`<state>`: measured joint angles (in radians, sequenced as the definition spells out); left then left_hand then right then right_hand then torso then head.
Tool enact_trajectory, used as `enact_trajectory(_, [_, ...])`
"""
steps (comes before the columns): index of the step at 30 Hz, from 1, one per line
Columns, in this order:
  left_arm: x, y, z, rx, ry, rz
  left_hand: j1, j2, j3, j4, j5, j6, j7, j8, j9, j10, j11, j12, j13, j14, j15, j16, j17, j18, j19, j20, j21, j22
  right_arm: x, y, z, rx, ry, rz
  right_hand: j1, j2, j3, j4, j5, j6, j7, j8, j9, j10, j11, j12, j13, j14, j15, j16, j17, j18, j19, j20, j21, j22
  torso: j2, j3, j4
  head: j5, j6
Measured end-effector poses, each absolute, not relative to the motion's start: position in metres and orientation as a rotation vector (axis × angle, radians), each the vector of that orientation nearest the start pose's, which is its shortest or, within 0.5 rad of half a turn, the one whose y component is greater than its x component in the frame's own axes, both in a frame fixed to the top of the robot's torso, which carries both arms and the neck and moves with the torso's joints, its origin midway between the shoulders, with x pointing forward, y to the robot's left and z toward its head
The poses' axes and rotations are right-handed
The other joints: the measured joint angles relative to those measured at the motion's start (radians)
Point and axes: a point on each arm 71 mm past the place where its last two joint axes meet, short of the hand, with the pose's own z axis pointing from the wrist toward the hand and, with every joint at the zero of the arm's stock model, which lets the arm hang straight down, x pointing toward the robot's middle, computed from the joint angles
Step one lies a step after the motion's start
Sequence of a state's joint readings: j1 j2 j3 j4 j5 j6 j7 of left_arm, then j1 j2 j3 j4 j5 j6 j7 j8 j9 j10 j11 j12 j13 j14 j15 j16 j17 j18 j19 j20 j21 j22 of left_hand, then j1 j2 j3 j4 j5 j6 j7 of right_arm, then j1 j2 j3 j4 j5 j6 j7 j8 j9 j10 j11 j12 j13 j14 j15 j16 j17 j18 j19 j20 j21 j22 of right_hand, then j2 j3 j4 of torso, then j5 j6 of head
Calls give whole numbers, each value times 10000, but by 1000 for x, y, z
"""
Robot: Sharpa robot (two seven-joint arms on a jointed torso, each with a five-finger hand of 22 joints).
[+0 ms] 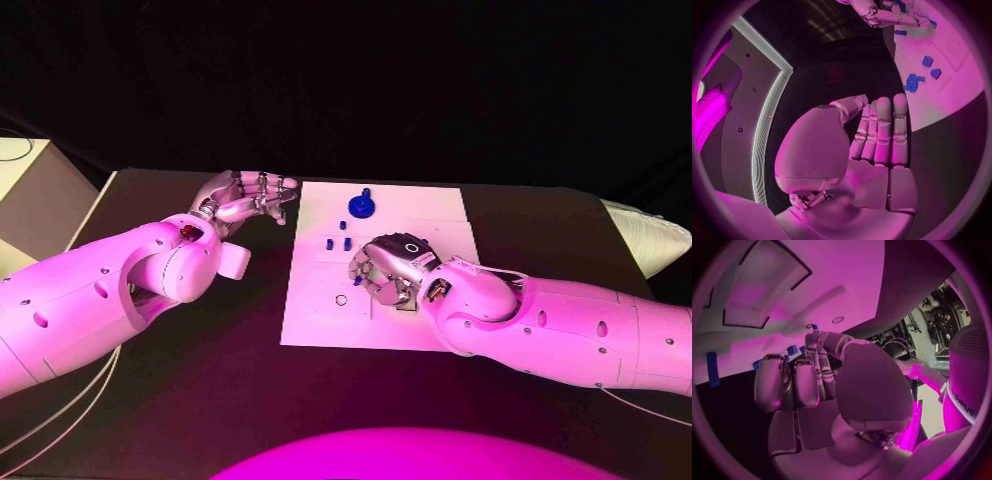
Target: Assemble the parts on the task board
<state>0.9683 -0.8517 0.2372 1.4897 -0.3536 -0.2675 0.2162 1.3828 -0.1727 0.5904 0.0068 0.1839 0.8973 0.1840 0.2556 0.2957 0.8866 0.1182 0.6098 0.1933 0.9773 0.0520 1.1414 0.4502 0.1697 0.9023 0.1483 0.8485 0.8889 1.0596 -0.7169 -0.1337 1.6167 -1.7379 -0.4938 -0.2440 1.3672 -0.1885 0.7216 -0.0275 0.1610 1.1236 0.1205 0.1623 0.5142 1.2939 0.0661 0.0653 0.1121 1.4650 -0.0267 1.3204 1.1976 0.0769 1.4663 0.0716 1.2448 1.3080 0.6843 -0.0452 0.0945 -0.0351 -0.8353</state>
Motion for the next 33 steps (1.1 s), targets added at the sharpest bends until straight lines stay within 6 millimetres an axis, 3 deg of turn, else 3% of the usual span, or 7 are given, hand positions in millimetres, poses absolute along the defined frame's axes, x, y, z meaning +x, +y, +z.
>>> enact_trajectory(27, [489, 230, -200, -9932, 15223, -14158, 0, 0, 0, 0, 0, 0, 0, 0, -7, 0, 0, 0, -18, 0, 0, 0, -15, -1, 0, 0, 0, -15, 412, -117, -250, -3306, 15683, 6853, -39, -44, -3, -2, 18, -13, 12, 8, 6, 22, -21, -1, 2, 1, 1, 0, 33, 0, -1, 1, 0, -3, -5, 12, -1, 23, -81])
enact_trajectory(33, [489, 230, -200, -9941, 15233, -14140, 0, 0, 0, 0, 0, 0, 0, 0, -9, 0, 0, 0, -20, 0, 0, 0, -15, 0, 0, 0, 0, -14, 412, -117, -251, -3314, 15686, 6826, -41, -69, -3, -2, 39, -13, 13, 11, 12, 35, -34, -10, 0, 1, 1, 0, 32, 1, -1, 1, 0, -4, -9, 0, -2, 25, -94])
